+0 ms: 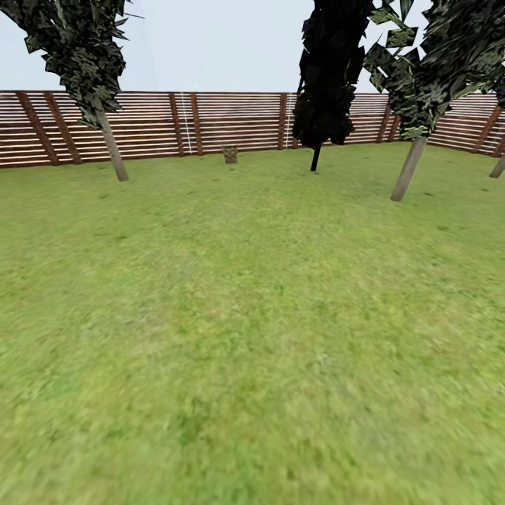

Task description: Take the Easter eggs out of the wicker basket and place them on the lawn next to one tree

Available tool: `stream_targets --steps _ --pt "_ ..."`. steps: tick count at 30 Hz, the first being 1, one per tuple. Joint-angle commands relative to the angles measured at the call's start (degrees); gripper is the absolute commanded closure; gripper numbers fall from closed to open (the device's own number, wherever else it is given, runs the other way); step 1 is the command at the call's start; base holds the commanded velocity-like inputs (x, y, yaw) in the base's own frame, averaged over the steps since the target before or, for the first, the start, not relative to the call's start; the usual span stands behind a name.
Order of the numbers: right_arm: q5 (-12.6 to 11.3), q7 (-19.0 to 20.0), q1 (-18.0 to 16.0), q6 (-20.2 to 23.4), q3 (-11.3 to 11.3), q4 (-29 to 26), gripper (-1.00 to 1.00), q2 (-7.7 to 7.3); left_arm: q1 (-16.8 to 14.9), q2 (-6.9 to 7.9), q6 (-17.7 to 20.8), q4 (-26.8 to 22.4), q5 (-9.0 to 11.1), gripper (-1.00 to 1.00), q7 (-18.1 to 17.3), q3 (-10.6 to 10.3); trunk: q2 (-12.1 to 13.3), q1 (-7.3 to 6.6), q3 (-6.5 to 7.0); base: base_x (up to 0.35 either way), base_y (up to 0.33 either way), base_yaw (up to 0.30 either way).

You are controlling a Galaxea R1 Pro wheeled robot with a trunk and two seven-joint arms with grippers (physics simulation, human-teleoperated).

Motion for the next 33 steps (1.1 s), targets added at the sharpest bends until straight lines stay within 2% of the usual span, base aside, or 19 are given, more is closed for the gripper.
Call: stream_targets --steps 1,33 --pt "0.05 0.07 -0.02 -0.19 0.03 0.05 -1.00 0.00 -0.01 -0.01 0.01 0.00 -0.01 -1.00 -0.01 -0.01 -0.02 0.00 0.06 0.000 0.000 0.000" --pt "-0.03 0.01 -0.02 -0.19 -0.03 0.05 -1.00 0.09 -0.01 -0.02 0.01 0.00 -0.01 -1.00 -0.01 -0.01 -0.02 0.00 3.00 0.000 0.000 0.000"
